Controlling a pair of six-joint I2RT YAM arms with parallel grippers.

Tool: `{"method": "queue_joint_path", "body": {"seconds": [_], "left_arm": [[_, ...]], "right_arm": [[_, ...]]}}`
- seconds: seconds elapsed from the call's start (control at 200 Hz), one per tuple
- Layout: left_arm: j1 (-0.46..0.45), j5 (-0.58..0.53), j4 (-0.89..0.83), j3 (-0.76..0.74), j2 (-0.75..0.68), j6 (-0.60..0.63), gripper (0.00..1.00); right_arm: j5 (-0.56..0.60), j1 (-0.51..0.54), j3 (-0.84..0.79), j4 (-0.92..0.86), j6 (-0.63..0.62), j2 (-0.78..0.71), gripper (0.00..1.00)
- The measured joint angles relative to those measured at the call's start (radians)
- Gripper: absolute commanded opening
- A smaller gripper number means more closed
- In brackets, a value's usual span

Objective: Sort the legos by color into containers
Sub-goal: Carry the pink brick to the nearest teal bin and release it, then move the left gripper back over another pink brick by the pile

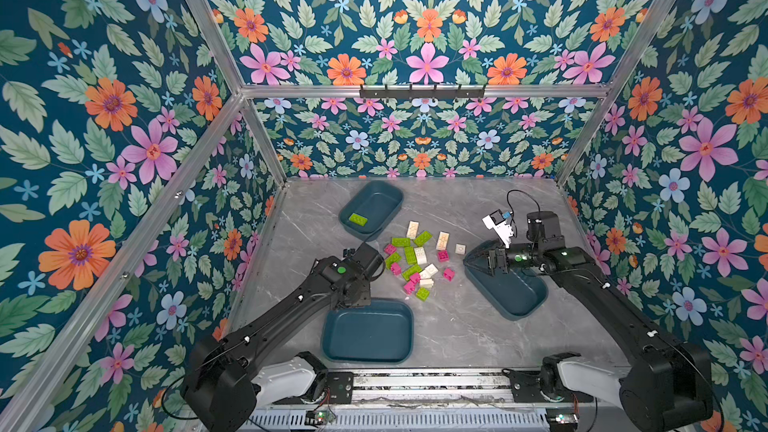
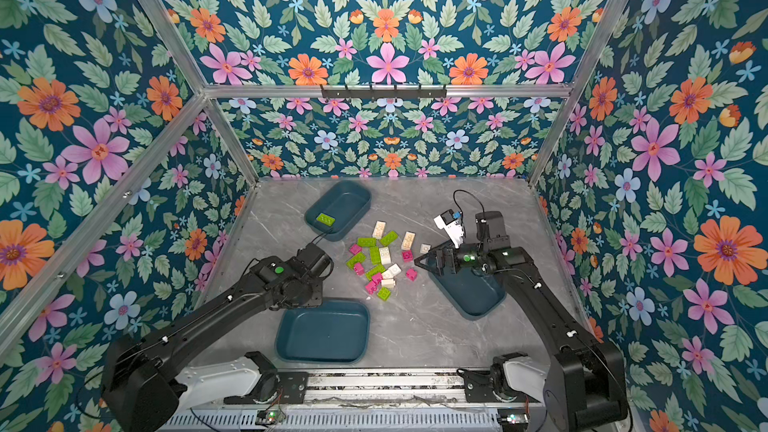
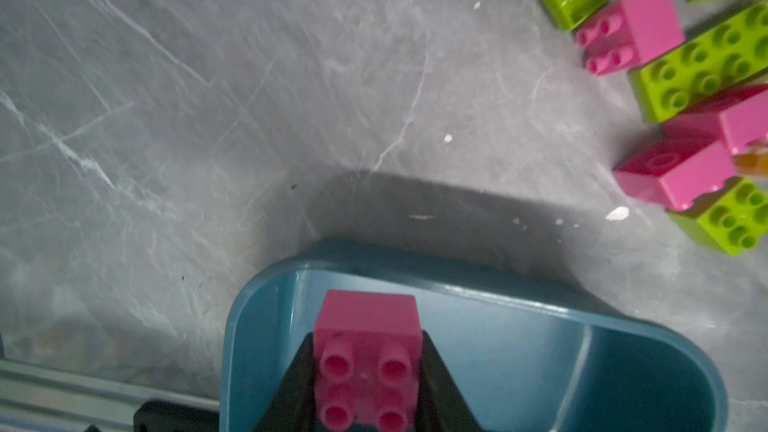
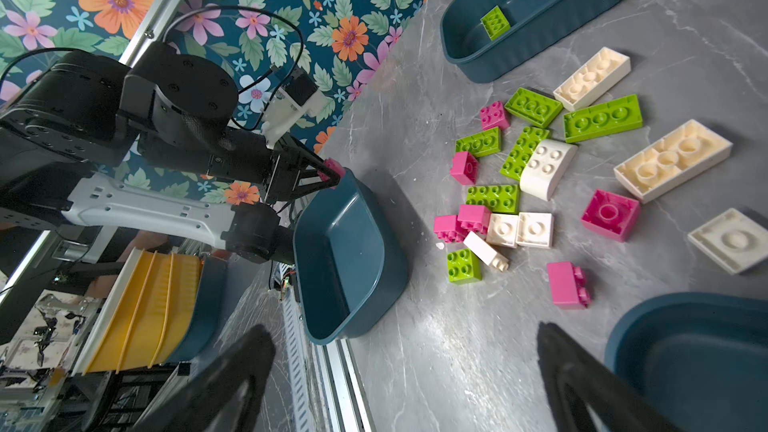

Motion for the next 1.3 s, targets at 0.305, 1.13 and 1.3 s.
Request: {"method": "queue_joint_path", "body": {"seconds": [0.305, 1.13, 1.3], "left_arm": [[-0.034, -0.014, -0.075, -0.111, -0.035, -0.125, 0.47], [-0.010, -0.060, 0.128, 0.391, 0.451, 0.135, 0.76], [0.046, -0.047, 0.243, 0.422, 0.567, 0.269, 0.77]], "right_arm": [[-0.006, 0.005, 0.005, -0.035, -0.032, 0.036, 0.99], [0.000, 0.005, 0.041, -0.024, -0.017, 0.061, 0.99], [0.005, 0.005, 0.021, -0.019, -0.008, 0.054, 0.99]]}}
